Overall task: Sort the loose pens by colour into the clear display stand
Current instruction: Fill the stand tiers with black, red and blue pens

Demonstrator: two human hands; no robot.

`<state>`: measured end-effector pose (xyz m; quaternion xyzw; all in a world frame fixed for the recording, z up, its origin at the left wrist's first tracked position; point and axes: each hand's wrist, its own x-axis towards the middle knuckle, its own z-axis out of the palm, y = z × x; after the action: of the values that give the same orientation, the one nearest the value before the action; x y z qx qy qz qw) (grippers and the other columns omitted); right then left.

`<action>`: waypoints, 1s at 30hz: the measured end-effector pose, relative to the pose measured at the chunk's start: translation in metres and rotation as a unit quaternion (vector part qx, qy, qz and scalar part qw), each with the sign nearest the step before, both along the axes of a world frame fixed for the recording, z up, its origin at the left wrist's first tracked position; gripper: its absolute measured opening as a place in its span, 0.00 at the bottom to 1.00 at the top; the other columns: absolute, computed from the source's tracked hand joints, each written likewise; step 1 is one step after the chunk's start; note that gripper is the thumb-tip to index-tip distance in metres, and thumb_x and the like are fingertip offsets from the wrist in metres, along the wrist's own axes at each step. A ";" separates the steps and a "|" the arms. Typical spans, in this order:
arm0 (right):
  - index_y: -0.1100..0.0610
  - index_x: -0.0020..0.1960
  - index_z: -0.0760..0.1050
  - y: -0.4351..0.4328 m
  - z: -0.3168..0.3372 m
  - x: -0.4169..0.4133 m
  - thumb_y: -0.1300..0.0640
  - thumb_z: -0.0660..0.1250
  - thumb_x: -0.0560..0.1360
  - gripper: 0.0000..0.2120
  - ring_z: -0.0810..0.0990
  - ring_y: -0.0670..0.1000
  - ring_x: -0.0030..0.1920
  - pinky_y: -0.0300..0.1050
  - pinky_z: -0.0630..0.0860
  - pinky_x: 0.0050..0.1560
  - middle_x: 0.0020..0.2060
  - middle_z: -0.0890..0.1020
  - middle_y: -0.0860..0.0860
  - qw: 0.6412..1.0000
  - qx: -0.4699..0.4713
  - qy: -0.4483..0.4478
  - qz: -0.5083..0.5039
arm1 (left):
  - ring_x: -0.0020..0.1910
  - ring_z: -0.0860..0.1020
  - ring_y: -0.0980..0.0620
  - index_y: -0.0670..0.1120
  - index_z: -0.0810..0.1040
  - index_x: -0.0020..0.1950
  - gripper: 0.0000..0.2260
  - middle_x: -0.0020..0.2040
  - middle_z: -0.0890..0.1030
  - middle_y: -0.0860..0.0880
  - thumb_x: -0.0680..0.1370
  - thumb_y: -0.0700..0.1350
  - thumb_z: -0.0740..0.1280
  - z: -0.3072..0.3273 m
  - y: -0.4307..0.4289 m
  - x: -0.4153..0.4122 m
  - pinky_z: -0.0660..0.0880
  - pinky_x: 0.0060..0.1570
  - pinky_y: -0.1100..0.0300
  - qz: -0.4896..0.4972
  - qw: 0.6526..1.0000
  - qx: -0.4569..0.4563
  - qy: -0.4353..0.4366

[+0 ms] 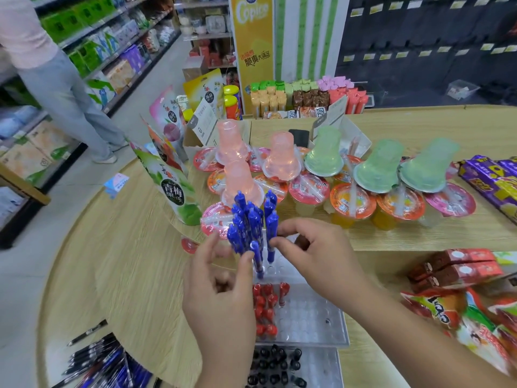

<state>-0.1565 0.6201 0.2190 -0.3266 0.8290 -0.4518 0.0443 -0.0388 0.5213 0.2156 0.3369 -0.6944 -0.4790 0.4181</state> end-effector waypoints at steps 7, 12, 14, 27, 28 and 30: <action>0.45 0.47 0.80 -0.003 0.001 0.003 0.45 0.69 0.74 0.05 0.75 0.43 0.33 0.38 0.68 0.35 0.38 0.79 0.36 0.999 0.040 0.025 -0.011 | 0.37 0.78 0.51 0.68 0.80 0.44 0.16 0.42 0.82 0.55 0.75 0.44 0.74 -0.009 -0.012 0.000 0.76 0.39 0.56 -0.026 0.999 0.018 -0.030; 0.43 0.45 0.79 0.010 0.014 0.018 0.42 0.68 0.71 0.07 0.77 0.42 0.35 0.36 0.71 0.36 0.38 0.79 0.32 0.999 0.024 0.019 -0.040 | 0.38 0.79 0.54 0.60 0.83 0.52 0.08 0.43 0.83 0.56 0.76 0.48 0.73 -0.007 -0.026 0.020 0.76 0.41 0.59 -0.060 0.996 0.028 -0.067; 0.43 0.45 0.79 0.023 0.019 0.039 0.44 0.70 0.71 0.05 0.76 0.42 0.32 0.32 0.68 0.34 0.33 0.78 0.31 0.998 -0.011 0.012 -0.059 | 0.35 0.76 0.55 0.61 0.82 0.52 0.08 0.44 0.83 0.58 0.76 0.48 0.73 -0.012 -0.039 0.043 0.75 0.39 0.59 -0.042 0.995 0.035 -0.080; 0.35 0.44 0.75 0.005 -0.170 0.271 0.39 0.67 0.69 0.04 0.78 0.40 0.36 0.34 0.75 0.39 0.43 0.79 0.33 0.945 0.224 -0.209 0.113 | 0.40 0.78 0.60 0.56 0.82 0.49 0.04 0.48 0.80 0.58 0.75 0.50 0.73 -0.184 -0.081 0.271 0.73 0.41 0.69 0.056 0.928 0.157 -0.332; 0.37 0.45 0.77 0.000 -0.198 0.279 0.41 0.68 0.70 0.05 0.78 0.40 0.37 0.36 0.75 0.41 0.41 0.79 0.33 0.937 0.253 -0.216 0.104 | 0.41 0.78 0.62 0.56 0.82 0.49 0.04 0.48 0.80 0.59 0.75 0.49 0.73 -0.205 -0.077 0.281 0.72 0.41 0.69 0.043 0.917 0.170 -0.358; 0.41 0.49 0.79 -0.013 -0.248 0.291 0.45 0.70 0.73 0.06 0.77 0.39 0.37 0.38 0.76 0.43 0.40 0.78 0.34 0.928 0.291 -0.223 0.066 | 0.42 0.77 0.65 0.57 0.82 0.49 0.05 0.48 0.81 0.58 0.75 0.49 0.73 -0.244 -0.067 0.295 0.72 0.40 0.69 0.001 0.897 0.196 -0.396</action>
<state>0.1344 0.6074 -0.0294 -0.2443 0.8693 -0.2479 0.3510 0.2559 0.4538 -0.0284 0.5749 -0.6938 -0.4323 0.0347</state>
